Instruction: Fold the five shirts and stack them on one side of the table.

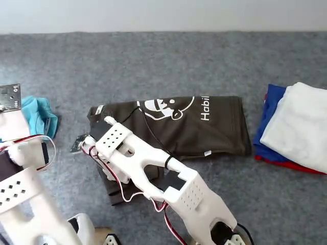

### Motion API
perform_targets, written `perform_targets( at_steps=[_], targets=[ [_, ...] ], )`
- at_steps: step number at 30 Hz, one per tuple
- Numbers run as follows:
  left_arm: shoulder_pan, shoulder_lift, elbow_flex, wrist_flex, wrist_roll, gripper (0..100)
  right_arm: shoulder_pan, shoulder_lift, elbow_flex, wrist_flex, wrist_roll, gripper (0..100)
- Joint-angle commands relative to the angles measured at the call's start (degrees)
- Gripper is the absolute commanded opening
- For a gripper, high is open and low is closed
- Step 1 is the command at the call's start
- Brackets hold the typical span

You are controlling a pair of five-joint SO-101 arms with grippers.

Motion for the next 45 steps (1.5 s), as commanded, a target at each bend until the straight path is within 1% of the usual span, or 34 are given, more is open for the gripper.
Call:
perform_targets(
  at_steps=[1, 5, 13, 20, 27, 32, 34, 36, 39, 42, 45],
  targets=[
    [0.1, -0.9, -0.6, -0.7, 0.6, 2, -1.0, -1.2, -1.2, -1.0, 0.4, 2.9],
    [0.1, -0.9, -0.6, -0.7, 0.6, 2, -1.0, -2.4, -1.2, -1.5, 0.6, 2.4],
    [0.1, -0.8, -0.6, -0.7, 0.6, 2, -1.0, -9.9, -1.2, 3.2, 0.7, 1.1],
    [0.1, -0.6, -0.6, -0.7, 0.6, 2, -1.8, -11.8, -0.8, 3.8, 0.6, 1.1],
    [0.1, -1.0, -0.6, -0.6, 0.6, 2, -3.6, -12.0, 8.2, 3.6, 0.7, 1.1],
    [0.1, -0.8, -0.6, -0.7, 0.6, 2, -3.5, -11.9, 8.5, 2.3, 0.6, 1.7],
    [0.1, -0.7, -0.6, -0.7, 0.6, 2, -3.5, -11.9, 8.5, 2.4, 0.5, 4.2],
    [0.1, -0.8, -0.6, -0.7, 0.6, 2, -3.6, -12.2, 8.5, 2.7, 0.2, 9.0],
    [0.1, -1.0, -0.6, -0.7, 0.6, 2, -3.5, -12.7, 7.4, 3.2, -2.5, 15.1],
    [0.1, -1.0, -0.6, -0.7, 0.6, 2, -2.3, -14.6, 4.3, 3.6, -3.6, 16.2],
    [0.1, -1.0, -1.0, -0.6, 0.6, 2, 1.3, -17.1, 1.0, 3.6, -3.8, 16.2]
  ],
)
